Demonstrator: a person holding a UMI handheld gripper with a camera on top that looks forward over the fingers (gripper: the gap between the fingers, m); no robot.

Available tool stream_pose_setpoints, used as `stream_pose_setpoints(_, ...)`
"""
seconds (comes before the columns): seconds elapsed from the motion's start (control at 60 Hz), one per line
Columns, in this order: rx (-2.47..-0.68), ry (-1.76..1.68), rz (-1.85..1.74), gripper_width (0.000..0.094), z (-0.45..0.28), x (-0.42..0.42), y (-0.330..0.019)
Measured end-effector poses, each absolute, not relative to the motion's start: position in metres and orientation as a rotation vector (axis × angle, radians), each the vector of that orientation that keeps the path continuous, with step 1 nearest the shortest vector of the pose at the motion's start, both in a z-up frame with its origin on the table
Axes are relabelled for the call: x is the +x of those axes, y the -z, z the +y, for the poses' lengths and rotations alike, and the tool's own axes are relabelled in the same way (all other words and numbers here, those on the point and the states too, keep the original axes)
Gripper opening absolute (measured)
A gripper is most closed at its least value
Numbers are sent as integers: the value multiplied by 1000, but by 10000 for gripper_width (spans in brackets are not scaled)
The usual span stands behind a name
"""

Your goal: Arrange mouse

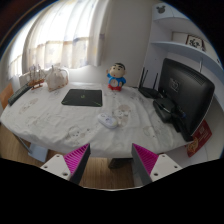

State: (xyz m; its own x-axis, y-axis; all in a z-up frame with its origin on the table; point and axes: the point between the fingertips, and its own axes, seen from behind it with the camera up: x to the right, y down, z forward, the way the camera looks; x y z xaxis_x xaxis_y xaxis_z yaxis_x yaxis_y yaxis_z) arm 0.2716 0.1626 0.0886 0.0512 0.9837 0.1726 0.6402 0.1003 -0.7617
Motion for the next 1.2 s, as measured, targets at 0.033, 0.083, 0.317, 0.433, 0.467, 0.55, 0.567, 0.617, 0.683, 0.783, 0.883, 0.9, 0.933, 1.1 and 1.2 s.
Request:
stream_pose_setpoints(0.033, -1618, -621, -1661, 853, 165, 269, -87)
stream_pose_setpoints(0.083, -1616, -638, -1654, 854, 168, 264, -85)
stream_pose_setpoints(0.317, -1572, -705, -1637, 852, 173, 218, -67)
stream_pose_setpoints(0.433, -1574, -729, -1642, 850, 176, 187, -48)
stream_pose_setpoints(0.467, -1576, -728, -1646, 851, 178, 180, -42)
stream_pose_setpoints(0.55, -1582, -730, -1650, 849, 181, 160, -29)
stream_pose_setpoints(0.567, -1584, -732, -1651, 848, 181, 156, -26)
stream_pose_setpoints(0.617, -1597, -734, -1653, 849, 182, 145, -18)
stream_pose_setpoints(0.683, -1601, -746, -1663, 845, 182, 129, -10)
stream_pose_setpoints(0.783, -1594, -736, -1675, 847, 184, 108, 2)
stream_pose_setpoints(0.883, -1600, -721, -1685, 849, 188, 88, 12)
stream_pose_setpoints(0.9, -1601, -726, -1689, 845, 187, 85, 13)
stream_pose_setpoints(0.933, -1606, -739, -1685, 838, 187, 79, 13)
stream_pose_setpoints(1.1, -1633, -756, -1676, 833, 189, 55, 15)
stream_pose_setpoints(1.2, -1647, -769, -1678, 782, 188, 48, 16)
